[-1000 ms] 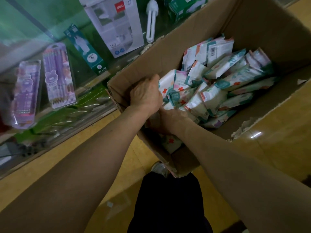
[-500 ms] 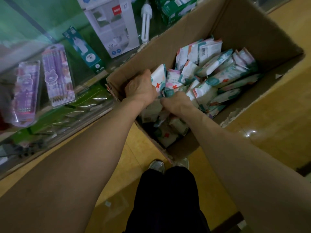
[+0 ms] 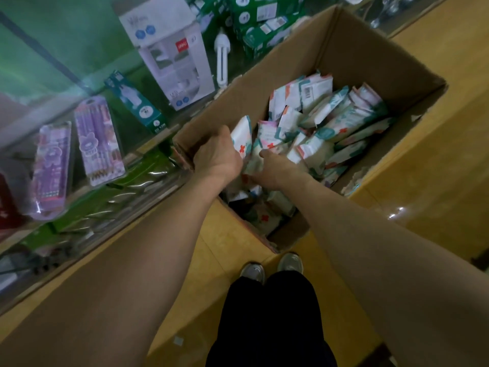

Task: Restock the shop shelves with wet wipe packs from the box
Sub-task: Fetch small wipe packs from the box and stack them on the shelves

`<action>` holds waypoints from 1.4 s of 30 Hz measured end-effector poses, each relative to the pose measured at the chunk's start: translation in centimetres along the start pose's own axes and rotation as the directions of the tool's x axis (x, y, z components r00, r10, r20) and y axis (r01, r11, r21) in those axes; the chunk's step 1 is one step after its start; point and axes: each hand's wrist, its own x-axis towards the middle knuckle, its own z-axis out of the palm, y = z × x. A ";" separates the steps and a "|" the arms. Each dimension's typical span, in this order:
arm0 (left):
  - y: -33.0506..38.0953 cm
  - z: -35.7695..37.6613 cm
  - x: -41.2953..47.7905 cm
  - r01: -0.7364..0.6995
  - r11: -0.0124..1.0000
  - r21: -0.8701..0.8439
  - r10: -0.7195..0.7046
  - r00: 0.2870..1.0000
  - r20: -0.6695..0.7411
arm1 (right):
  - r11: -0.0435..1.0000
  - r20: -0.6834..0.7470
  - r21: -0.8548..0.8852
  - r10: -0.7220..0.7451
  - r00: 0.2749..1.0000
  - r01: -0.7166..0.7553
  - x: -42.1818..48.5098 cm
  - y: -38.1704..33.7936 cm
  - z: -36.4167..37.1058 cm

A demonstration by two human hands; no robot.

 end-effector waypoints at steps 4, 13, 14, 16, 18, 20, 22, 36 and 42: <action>-0.6 0.5 0.1 -0.027 0.999 -0.038 0.027 1.000 0.000 | 0.979 0.069 -0.160 -0.117 0.991 0.127 1.2 -0.4 4.1; -1.3 0.7 0.5 -0.027 0.992 -0.120 0.023 0.999 -0.032 | 0.813 -0.036 -0.581 -0.087 0.996 0.050 3.9 -0.6 5.2; -1.3 0.7 0.5 -0.027 0.992 -0.122 0.024 0.999 -0.031 | 0.836 -0.063 -0.548 -0.068 0.996 0.023 3.9 -0.4 5.4; -1.3 0.8 0.5 -0.027 0.993 -0.117 0.023 0.999 -0.028 | 0.893 -0.095 -0.449 -0.052 0.994 0.004 3.8 -0.2 5.8; -1.3 0.9 0.6 -0.023 0.994 -0.106 0.019 0.999 -0.032 | 0.946 -0.144 -0.323 -0.040 0.989 -0.009 3.7 0.0 5.4; -1.3 0.9 0.7 -0.018 0.995 -0.095 0.015 0.999 -0.034 | 0.992 -0.209 -0.104 0.054 0.976 -0.077 3.8 0.3 4.4; -1.2 0.8 0.6 -0.019 0.996 -0.085 0.017 1.000 -0.023 | 0.986 -0.218 0.096 0.152 0.964 -0.134 4.4 1.1 3.3; 2.8 -3.7 -2.8 0.070 0.902 -0.426 -0.122 0.988 -0.098 | 0.342 -0.260 0.931 0.380 0.888 0.126 -5.2 2.1 -5.1; 8.9 -8.0 -9.0 -0.028 0.630 -0.776 -0.081 0.991 -0.102 | 0.070 -0.391 0.907 0.510 0.767 0.416 -16.8 2.2 -11.6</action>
